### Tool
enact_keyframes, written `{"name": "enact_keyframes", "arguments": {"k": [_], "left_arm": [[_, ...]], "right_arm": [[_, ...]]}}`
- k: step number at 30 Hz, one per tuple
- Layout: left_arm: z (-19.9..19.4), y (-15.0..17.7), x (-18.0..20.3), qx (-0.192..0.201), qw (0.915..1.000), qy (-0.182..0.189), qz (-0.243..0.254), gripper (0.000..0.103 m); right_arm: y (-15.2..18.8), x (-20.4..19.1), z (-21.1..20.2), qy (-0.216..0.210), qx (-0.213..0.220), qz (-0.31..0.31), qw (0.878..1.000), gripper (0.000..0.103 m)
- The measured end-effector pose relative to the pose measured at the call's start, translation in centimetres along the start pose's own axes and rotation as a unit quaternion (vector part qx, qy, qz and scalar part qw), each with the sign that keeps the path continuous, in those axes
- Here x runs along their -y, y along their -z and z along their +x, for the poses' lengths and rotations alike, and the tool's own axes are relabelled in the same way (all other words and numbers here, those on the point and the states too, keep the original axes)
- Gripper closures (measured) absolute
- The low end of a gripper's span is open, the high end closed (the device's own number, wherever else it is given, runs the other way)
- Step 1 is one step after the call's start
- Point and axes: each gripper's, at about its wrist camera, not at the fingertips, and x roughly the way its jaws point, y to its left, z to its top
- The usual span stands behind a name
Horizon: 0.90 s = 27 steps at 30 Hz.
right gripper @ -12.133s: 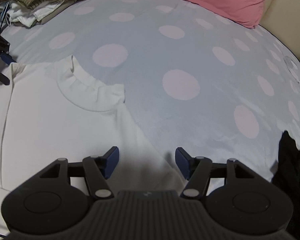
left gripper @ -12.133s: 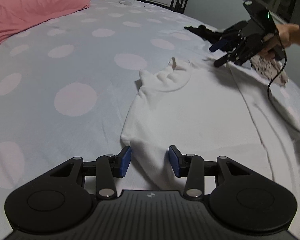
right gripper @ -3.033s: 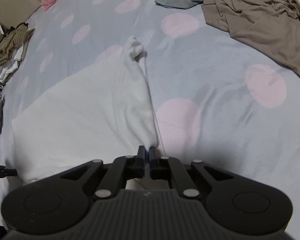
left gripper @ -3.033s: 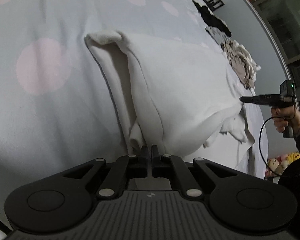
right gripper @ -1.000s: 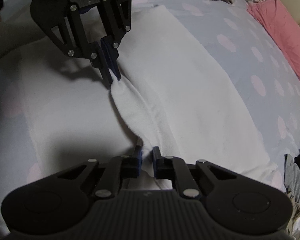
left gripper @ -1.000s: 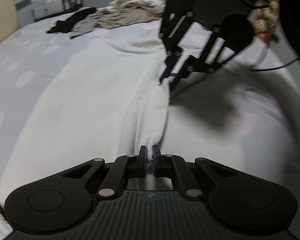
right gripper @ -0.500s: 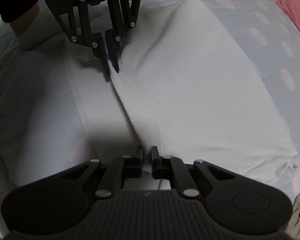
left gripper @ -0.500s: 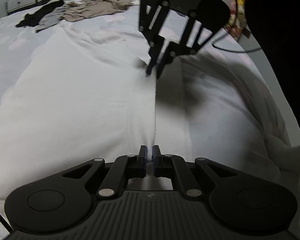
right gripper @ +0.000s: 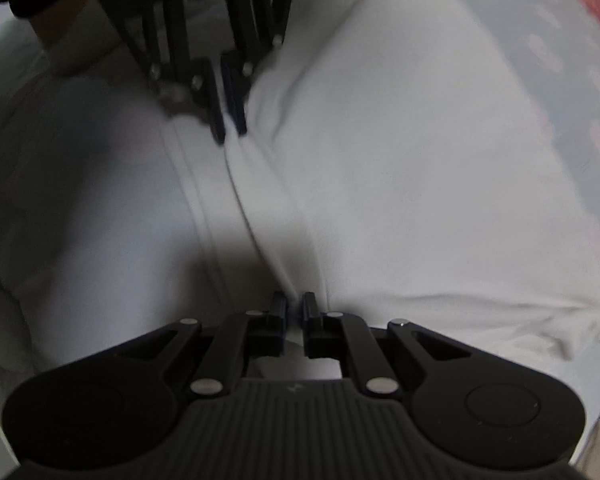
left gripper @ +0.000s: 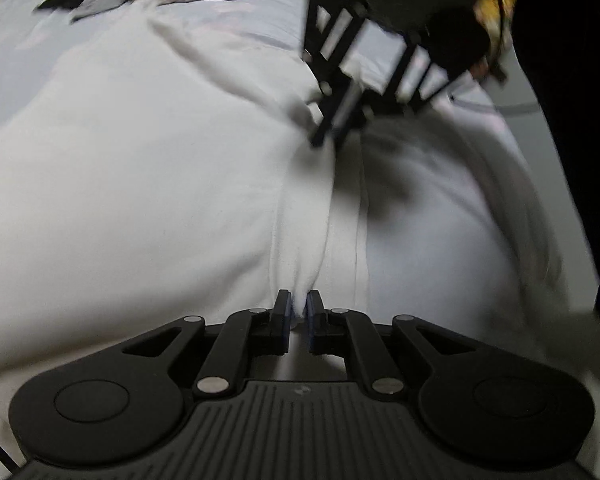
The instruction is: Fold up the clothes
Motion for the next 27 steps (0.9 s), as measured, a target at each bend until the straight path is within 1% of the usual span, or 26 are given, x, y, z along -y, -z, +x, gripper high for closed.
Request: {"name": "enact_keyframes", "arguments": {"k": [1,2,3,5,6,7,8,10,11,12,13,14,15,16,18,19,21,22,25,27], "left_arm": [[-0.4,0.2,0.0,0.004,1.0,0.001,-0.004,0.096],[-0.9,0.4,0.0,0.007,1.0,-0.001,-0.005,0.091],[-1.5,0.8,-0.1,0.007,0.9999,-0.005,-0.01,0.088],[-3.0,1.6,-0.5,0.012,0.9991,-0.029,-0.031,0.084],[-3.8,2.1,-0.8,0.016,0.998,-0.043,-0.043,0.083],[-4.7,2.7,-1.3,0.021,0.9965,-0.058,-0.058,0.081],[-5.6,3.4,-1.8,0.024,0.9946,-0.068,-0.075,0.079],[-7.1,4.6,-2.9,0.035,0.9886,-0.091,-0.115,0.076],[-7.9,5.2,-3.4,0.041,0.9843,-0.105,-0.136,0.072],[-8.5,5.8,-4.2,0.048,0.9778,-0.121,-0.164,0.071],[-8.9,6.3,-5.1,0.055,0.9678,-0.138,-0.203,0.071],[-9.4,6.9,-6.0,0.065,0.9572,-0.149,-0.24,0.071],[-9.8,7.4,-6.8,0.078,0.9475,-0.146,-0.273,0.071],[-10.0,7.8,-7.3,0.086,0.9411,-0.141,-0.295,0.071],[-10.0,7.9,-7.8,0.091,0.935,-0.129,-0.318,0.071],[-10.0,7.9,-7.9,0.091,0.9335,-0.124,-0.324,0.071],[-9.5,7.6,-7.8,0.085,0.9356,-0.115,-0.323,0.071],[-9.3,7.5,-7.7,0.083,0.9364,-0.112,-0.322,0.071],[-8.8,7.4,-7.5,0.074,0.9376,-0.11,-0.321,0.071],[-8.2,7.3,-7.5,0.07,0.9362,-0.113,-0.325,0.071]], "right_arm": [[0.1,-0.1,0.4,-0.002,-0.005,-0.003,1.0,0.092],[0.2,0.3,0.2,-0.013,0.002,0.011,1.0,0.088],[0.3,0.7,-0.1,-0.025,0.009,0.025,0.999,0.085],[0.9,2.5,-1.4,-0.048,0.032,0.083,0.995,0.079],[1.5,3.7,-2.3,-0.049,0.05,0.117,0.991,0.073],[2.1,4.7,-3.0,-0.04,0.066,0.143,0.987,0.069],[4.3,4.0,-4.2,-0.029,0.079,0.171,0.982,0.068],[5.9,6.1,-5.1,-0.018,0.097,0.229,0.968,0.068],[6.7,7.0,-5.3,-0.012,0.104,0.254,0.961,0.068],[7.4,7.8,-5.3,0.0,0.104,0.281,0.954,0.068],[8.0,8.4,-5.1,0.009,0.095,0.304,0.948,0.068],[8.6,8.9,-4.8,0.019,0.085,0.327,0.941,0.068],[9.2,9.6,-4.6,0.031,0.078,0.348,0.934,0.068],[9.2,10.3,-4.4,0.036,0.075,0.363,0.928,0.068],[9.9,11.7,-4.5,0.043,0.078,0.397,0.913,0.068],[10.2,12.6,-4.6,0.046,0.08,0.416,0.905,0.068],[9.8,12.9,-4.5,0.058,0.087,0.444,0.89,0.068],[10.1,13.9,-4.3,0.066,0.088,0.456,0.883,0.068],[11.3,16.3,-3.7,0.086,0.089,0.489,0.864,0.068],[12.1,17.5,-3.4,0.09,0.089,0.511,0.85,0.068]]}}
